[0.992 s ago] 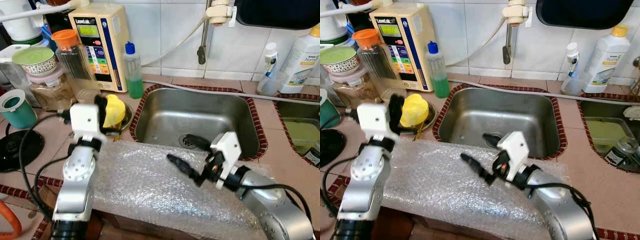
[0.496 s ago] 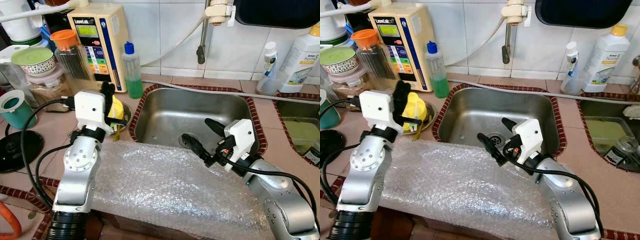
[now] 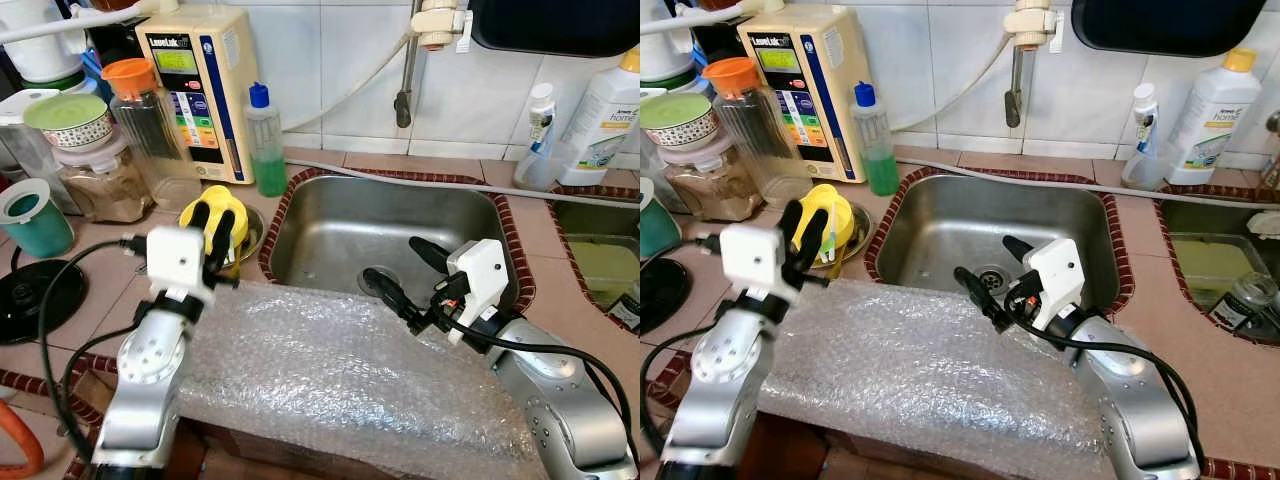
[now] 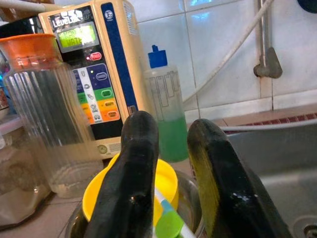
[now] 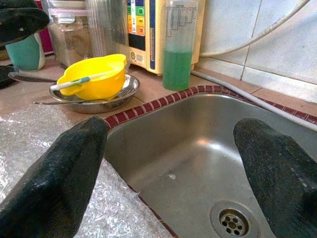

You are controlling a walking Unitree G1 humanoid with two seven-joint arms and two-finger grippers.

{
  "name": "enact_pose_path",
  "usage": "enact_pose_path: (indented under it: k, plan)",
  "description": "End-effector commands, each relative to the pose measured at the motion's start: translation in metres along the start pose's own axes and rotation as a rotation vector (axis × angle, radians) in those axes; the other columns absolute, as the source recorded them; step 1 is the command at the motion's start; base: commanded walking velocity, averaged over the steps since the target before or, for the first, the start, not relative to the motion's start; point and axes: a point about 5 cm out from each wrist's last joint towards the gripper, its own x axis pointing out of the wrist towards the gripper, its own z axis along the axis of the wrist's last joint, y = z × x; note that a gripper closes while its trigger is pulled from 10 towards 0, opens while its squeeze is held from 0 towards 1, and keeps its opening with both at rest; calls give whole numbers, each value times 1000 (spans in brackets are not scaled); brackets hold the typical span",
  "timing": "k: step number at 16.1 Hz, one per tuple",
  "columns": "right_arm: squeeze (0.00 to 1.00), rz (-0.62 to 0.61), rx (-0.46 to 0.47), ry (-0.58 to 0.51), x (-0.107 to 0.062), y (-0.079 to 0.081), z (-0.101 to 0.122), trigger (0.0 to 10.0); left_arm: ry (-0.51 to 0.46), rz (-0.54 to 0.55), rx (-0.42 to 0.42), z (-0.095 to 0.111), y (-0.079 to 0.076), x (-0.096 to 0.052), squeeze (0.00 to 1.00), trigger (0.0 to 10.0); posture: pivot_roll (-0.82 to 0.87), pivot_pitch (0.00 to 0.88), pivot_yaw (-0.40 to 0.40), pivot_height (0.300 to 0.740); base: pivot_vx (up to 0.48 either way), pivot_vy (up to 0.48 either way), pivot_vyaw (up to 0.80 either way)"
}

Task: Kitchen organization

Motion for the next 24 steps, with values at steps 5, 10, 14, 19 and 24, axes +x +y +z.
enact_pose_path:
  k: [5, 10, 14, 19, 24]
  plan:
    - [0, 30, -14, 3, 1, 6, 0, 10000, 28, -121, 107, -21, -12, -16, 1000, 10000, 1, 0, 45, 740, 0, 0, 0]
    - [0, 88, 2, 19, -4, 12, 1, 10000, 54, -148, 129, -35, -22, -16, 1000, 10000, -24, 0, 39, 740, 0, 0, 0]
    - [0, 167, 21, 35, -9, 21, 2, 10000, 87, -95, 118, -48, -20, -12, 1000, 10000, -39, 0, 31, 740, 0, 0, 0]
    - [0, 172, 21, 42, -10, 21, 3, 10000, 111, -40, 135, -57, -10, -8, 1000, 10000, -43, 0, 31, 740, 0, 0, 0]
    - [0, 171, 20, 41, -11, 22, 4, 10000, 142, 0, 151, -65, -3, -2, 1000, 10000, -45, 0, 35, 740, 0, 0, 0]
